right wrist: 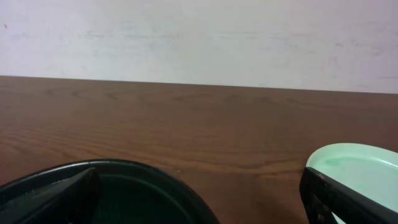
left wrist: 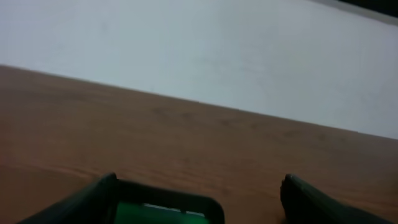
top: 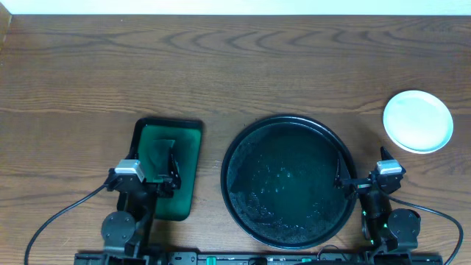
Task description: Clean dirty plates on tray and stack at the side
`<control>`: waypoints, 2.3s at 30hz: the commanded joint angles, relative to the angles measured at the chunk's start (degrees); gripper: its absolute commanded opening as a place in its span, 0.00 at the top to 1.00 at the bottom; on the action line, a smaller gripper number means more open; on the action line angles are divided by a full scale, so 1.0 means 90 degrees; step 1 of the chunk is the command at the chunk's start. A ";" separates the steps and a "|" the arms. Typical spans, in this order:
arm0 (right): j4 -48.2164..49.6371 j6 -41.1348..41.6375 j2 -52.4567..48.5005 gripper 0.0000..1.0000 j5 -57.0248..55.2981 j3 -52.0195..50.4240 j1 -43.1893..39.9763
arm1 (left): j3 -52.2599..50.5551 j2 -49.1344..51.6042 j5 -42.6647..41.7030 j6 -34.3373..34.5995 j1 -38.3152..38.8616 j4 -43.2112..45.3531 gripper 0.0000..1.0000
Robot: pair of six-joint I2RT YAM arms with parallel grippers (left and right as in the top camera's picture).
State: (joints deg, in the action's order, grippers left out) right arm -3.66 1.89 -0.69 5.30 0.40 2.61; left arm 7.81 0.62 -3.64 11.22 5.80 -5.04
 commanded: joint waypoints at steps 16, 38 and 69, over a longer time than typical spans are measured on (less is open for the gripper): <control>-0.0029 -0.0097 0.0046 0.01 -0.0058 -0.0010 0.0024 | -0.0845 -0.0058 -0.0046 0.0481 0.0015 0.0464 0.17; -0.0029 -0.0097 0.0046 0.01 -0.0058 -0.0010 0.0024 | -0.0843 -0.0039 0.0019 0.0432 0.0015 0.0138 0.17; -0.0029 -0.0097 0.0046 0.01 -0.0058 -0.0010 0.0024 | -0.0843 -0.0039 0.0019 0.0432 0.0015 0.0138 0.17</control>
State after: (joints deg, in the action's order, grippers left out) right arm -3.66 1.89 -0.67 5.30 0.40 2.61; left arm 1.10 0.62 -3.51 15.20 5.80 -1.67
